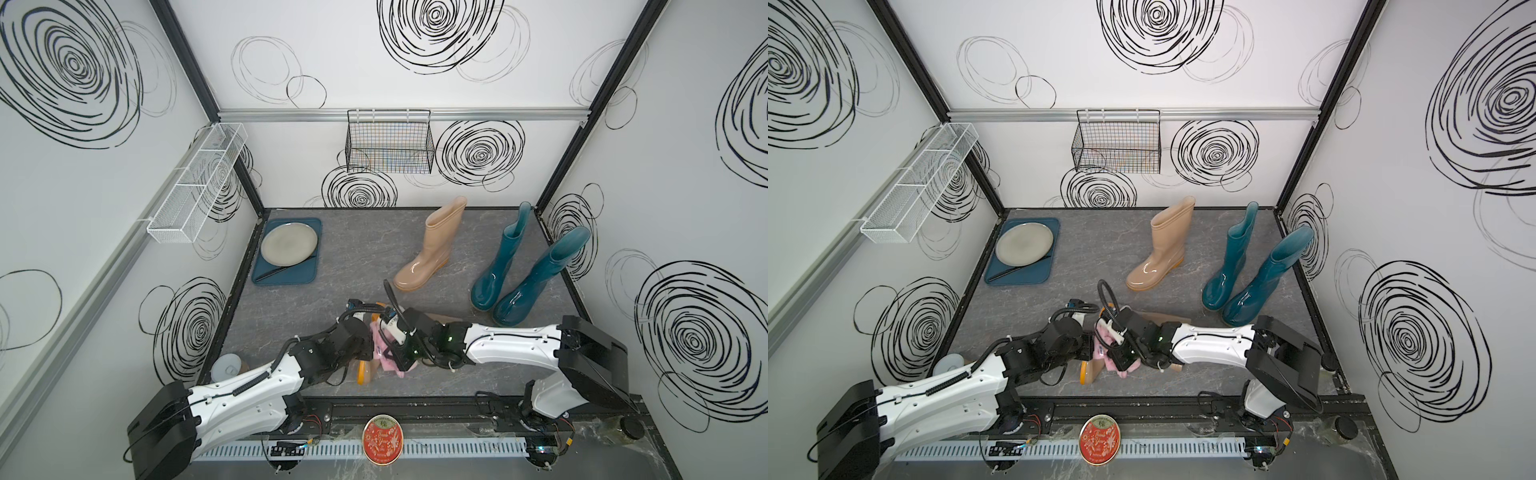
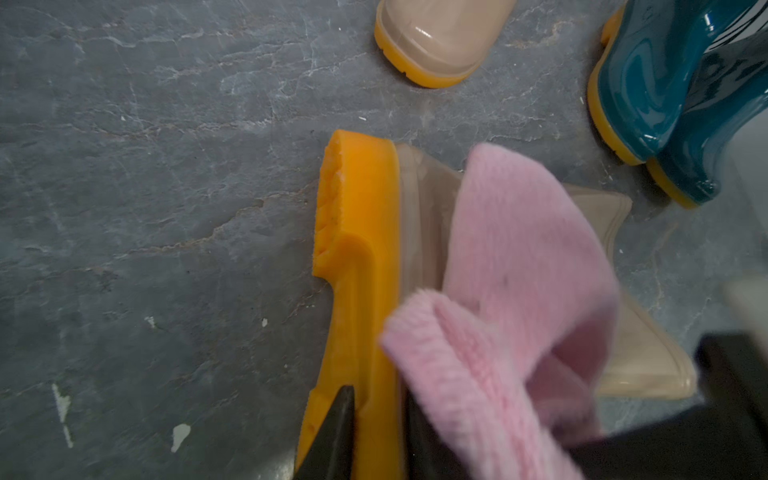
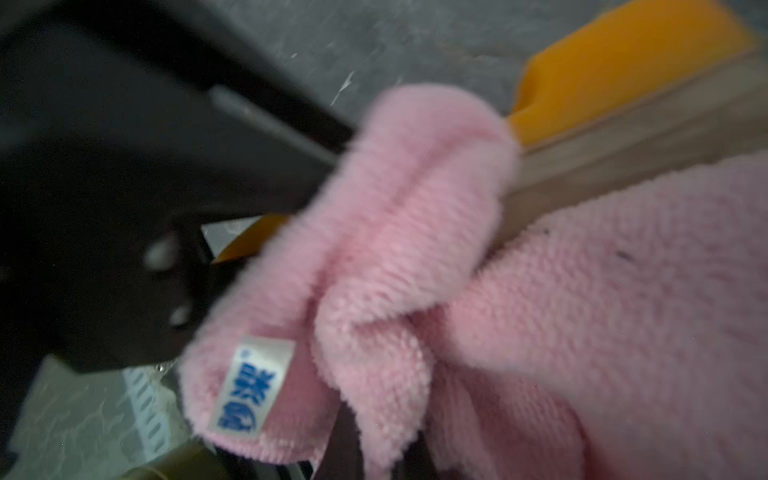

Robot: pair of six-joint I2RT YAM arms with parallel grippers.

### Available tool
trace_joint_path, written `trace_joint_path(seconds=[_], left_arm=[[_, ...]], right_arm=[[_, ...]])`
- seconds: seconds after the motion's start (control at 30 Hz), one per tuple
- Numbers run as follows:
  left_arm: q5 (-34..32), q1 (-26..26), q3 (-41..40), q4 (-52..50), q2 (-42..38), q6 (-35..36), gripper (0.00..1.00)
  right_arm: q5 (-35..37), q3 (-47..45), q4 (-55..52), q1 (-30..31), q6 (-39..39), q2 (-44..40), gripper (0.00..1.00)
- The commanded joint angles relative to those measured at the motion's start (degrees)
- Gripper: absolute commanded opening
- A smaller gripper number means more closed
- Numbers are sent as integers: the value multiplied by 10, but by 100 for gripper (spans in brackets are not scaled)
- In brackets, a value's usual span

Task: Wipe the rubber boots with a cloth
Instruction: Move the rubber boot to the center of the board.

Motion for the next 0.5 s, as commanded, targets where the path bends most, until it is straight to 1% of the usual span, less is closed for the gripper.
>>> trace_joint_path(seconds=[0.0, 0.03, 0.1, 0.13, 0.2, 0.3, 0.37, 0.47], left_arm=[[24, 26, -22, 46, -25, 1, 33], [33, 35, -28, 47, -35, -1, 37], [40, 45, -33, 43, -49, -6, 38], [45, 48, -36, 42, -56, -8, 40], [48, 53, -37, 37, -65, -9, 43], [45, 57, -35, 22, -76, -7, 43], [41, 62, -30, 9, -87, -9, 43], [33, 70, -22, -11, -104, -9, 43]], right_arm=[[-38, 28, -3, 34, -38, 31, 0], [-48, 34, -11, 38, -43, 43, 0], [-46, 50, -30, 39, -48, 54, 0], [-43, 50, -28, 31, -48, 48, 0], [-54, 29, -2, -4, -40, 23, 0], [-49, 3, 16, -81, -6, -15, 0], [-12, 0, 11, -115, 9, -27, 0], [46, 11, -17, -127, 19, -20, 0]])
